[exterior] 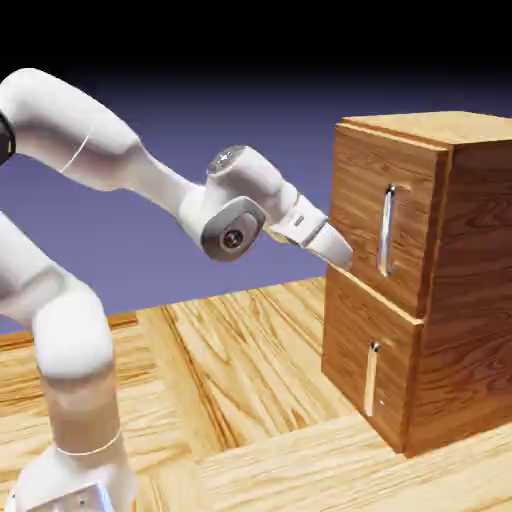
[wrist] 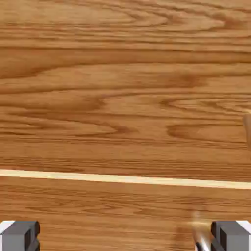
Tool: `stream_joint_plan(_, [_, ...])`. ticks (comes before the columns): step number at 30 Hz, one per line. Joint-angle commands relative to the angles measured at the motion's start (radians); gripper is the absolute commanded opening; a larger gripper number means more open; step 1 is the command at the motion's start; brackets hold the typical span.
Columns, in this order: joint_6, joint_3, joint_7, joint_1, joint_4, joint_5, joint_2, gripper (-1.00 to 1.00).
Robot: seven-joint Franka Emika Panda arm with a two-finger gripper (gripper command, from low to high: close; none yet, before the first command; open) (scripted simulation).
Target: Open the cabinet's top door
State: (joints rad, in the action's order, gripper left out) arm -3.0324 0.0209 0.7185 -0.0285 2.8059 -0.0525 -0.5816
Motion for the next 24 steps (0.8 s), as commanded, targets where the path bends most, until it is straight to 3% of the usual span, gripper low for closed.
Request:
stream_joint_plan(1, [0.004, 0.017, -0.019, -0.014, -0.003, -0.044, -0.01, 0.0])
stream_joint_plan(24, [0.092, 0.417, -0.449, -0.328, -0.081, -1.044, -0.231, 0.0])
